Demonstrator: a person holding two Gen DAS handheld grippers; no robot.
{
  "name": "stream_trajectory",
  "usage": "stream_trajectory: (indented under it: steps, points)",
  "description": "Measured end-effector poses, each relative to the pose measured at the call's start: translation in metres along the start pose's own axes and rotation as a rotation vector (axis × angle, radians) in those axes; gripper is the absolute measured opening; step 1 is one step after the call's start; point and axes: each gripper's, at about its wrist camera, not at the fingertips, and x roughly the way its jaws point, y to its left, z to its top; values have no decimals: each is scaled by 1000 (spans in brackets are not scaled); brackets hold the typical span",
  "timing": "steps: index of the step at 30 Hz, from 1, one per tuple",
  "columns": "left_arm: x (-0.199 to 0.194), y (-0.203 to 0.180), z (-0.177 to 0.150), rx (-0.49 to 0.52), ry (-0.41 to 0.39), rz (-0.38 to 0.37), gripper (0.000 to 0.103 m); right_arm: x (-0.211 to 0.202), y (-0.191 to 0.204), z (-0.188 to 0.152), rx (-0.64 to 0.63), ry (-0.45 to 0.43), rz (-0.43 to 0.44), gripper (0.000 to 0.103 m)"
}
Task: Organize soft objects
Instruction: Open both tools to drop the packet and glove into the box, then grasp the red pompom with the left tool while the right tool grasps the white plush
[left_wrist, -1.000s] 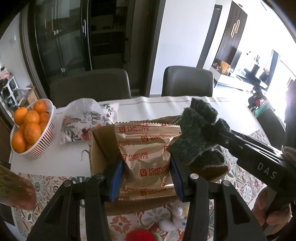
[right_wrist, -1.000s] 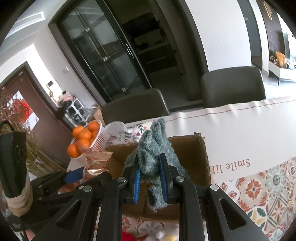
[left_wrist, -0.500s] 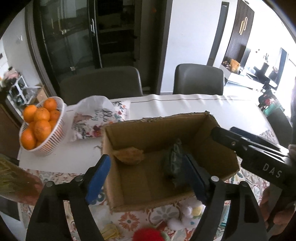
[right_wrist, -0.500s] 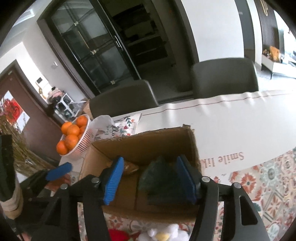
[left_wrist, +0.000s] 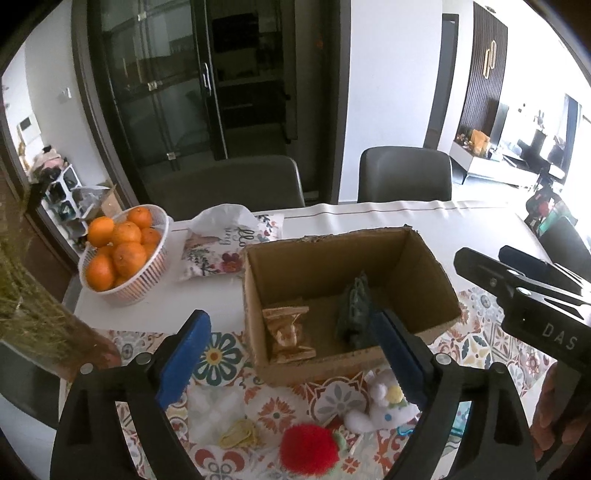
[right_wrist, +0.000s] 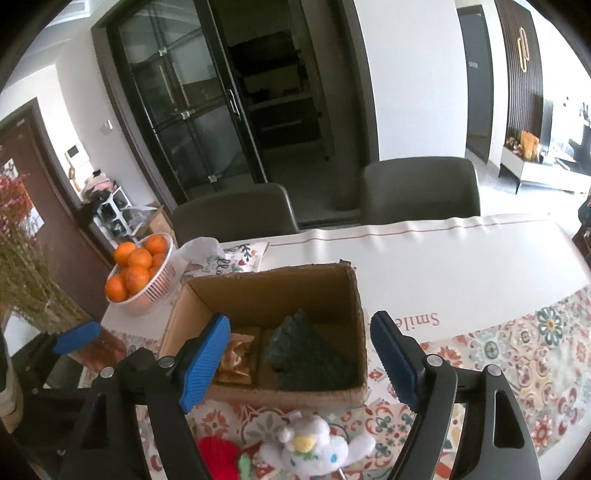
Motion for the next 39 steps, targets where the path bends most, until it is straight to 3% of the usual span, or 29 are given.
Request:
stream_trajectory:
  steps: [9,19,39]
  points:
    - [-24,4,-26,-5,-6,37,93,-25,10,-21,-44,-11,-24,84]
    - [-20,4,-60,-6,55,39,93,-21,13,-53,-79,58,-22,84]
    - [38,-3,-116,-5,275,-29,93,27,1,-108,-134,247,-43,84]
